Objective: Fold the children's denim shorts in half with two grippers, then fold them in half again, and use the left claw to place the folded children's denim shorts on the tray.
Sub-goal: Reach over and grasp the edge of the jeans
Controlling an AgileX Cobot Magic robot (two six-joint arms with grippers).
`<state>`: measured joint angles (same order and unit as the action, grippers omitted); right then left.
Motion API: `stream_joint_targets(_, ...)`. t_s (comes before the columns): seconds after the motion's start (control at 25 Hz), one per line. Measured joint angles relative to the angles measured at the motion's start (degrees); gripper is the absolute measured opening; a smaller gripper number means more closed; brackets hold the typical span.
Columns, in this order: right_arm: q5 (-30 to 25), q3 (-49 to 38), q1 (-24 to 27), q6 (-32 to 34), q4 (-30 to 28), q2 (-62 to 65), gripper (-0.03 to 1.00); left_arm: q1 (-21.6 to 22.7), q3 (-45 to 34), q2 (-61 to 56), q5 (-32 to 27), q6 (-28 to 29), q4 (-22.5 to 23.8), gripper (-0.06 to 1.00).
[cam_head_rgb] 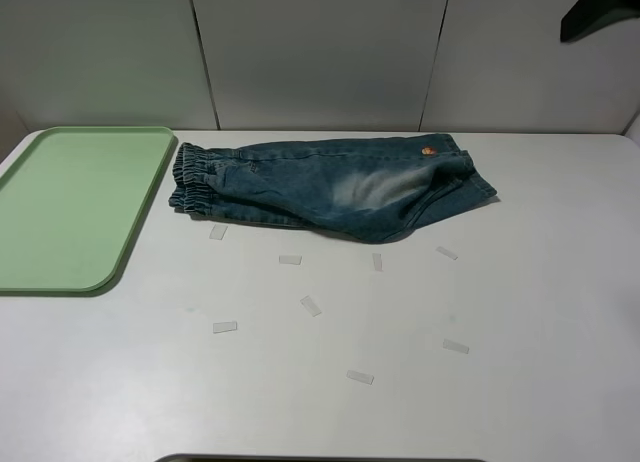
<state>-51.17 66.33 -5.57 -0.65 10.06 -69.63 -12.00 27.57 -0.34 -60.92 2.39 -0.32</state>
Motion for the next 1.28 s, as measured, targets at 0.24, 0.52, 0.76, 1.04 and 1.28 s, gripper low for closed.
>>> stream_joint_targets(0.24,3.0,-1.8,0.0,-2.8,2.6,-5.4,0.68,0.0,0.0,0.0,0.0,0.0,0.0,0.80)
stream_joint_targets(0.52,5.8,-1.9,0.0,-14.8,12.7,-13.7,0.68,0.0,0.0,0.0,0.0,0.0,0.0,0.80)
stream_joint_targets(0.76,9.5,0.9,1.1,-19.5,14.8,-23.9,0.68,0.0,0.0,0.0,0.0,0.0,0.0,0.80)
stream_joint_targets(1.04,8.8,11.9,2.1,-19.8,11.4,-39.6,0.68,0.0,0.0,0.0,0.0,0.0,0.0,0.80)
stream_joint_targets(1.28,8.4,19.2,3.9,-19.8,5.6,-48.7,0.68,0.0,0.0,0.0,0.0,0.0,0.0,0.80)
